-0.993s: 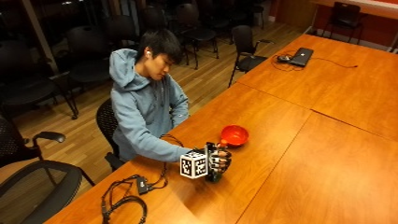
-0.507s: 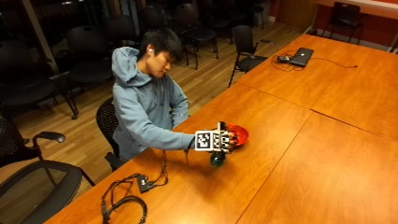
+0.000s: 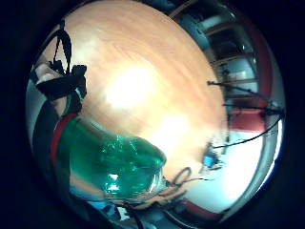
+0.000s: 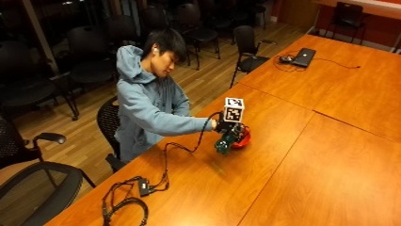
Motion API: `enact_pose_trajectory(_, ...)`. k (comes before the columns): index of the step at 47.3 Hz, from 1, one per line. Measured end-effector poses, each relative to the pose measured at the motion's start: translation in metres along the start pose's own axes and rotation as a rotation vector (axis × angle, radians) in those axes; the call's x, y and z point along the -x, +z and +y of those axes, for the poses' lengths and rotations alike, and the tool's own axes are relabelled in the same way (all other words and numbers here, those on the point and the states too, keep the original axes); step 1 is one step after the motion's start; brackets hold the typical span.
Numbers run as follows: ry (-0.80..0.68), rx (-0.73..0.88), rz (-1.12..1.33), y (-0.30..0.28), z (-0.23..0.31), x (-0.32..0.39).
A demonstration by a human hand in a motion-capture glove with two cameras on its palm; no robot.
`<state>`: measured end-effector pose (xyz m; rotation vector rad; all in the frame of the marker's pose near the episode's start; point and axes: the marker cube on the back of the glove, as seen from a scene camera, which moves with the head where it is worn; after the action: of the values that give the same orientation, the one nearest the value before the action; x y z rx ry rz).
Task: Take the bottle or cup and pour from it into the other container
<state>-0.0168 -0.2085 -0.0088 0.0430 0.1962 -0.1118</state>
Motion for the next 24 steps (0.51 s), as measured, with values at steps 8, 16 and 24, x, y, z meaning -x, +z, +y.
enact_pose_trajectory(8, 0.009, 0.079, 0.43, 0.002, -0.016, 0.048)
enact_pose_trajectory(16, -0.065, 0.12, 0.64, 0.011, -0.028, 0.097)
enact_pose_trajectory(24, -0.089, 0.158, 0.872, 0.017, -0.033, 0.116)
